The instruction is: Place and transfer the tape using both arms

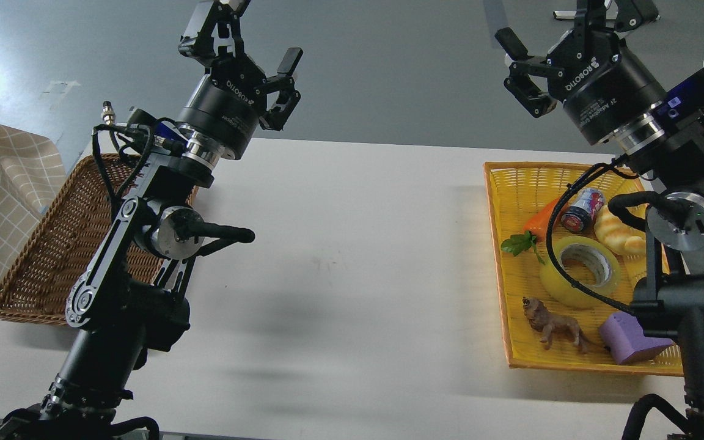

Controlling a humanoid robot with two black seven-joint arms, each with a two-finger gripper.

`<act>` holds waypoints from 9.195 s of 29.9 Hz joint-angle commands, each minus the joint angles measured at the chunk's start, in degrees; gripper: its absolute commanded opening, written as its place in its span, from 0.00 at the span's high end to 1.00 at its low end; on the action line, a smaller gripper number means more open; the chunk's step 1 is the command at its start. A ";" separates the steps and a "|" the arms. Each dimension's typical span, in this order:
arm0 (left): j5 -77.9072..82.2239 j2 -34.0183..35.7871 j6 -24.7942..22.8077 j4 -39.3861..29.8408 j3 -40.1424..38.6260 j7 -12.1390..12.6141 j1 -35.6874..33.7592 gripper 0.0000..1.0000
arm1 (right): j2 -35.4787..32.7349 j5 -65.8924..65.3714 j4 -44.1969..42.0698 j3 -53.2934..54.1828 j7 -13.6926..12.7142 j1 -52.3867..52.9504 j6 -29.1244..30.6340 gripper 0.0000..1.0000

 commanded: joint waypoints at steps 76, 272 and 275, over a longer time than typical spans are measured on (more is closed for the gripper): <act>-0.69 -0.01 -1.33 1.43 1.64 -5.82 -2.39 0.02 | -1.23 0.08 4.03 -1.59 0.01 -1.78 0.00 0.00; -0.07 1.58 0.07 4.95 1.73 -5.91 0.25 0.02 | -32.43 -65.49 -6.08 -26.11 -2.09 -19.10 0.00 0.59; -0.16 1.75 0.07 5.04 1.73 -5.91 0.25 0.02 | -32.70 -65.05 -6.16 -26.11 -2.18 -19.01 0.00 0.73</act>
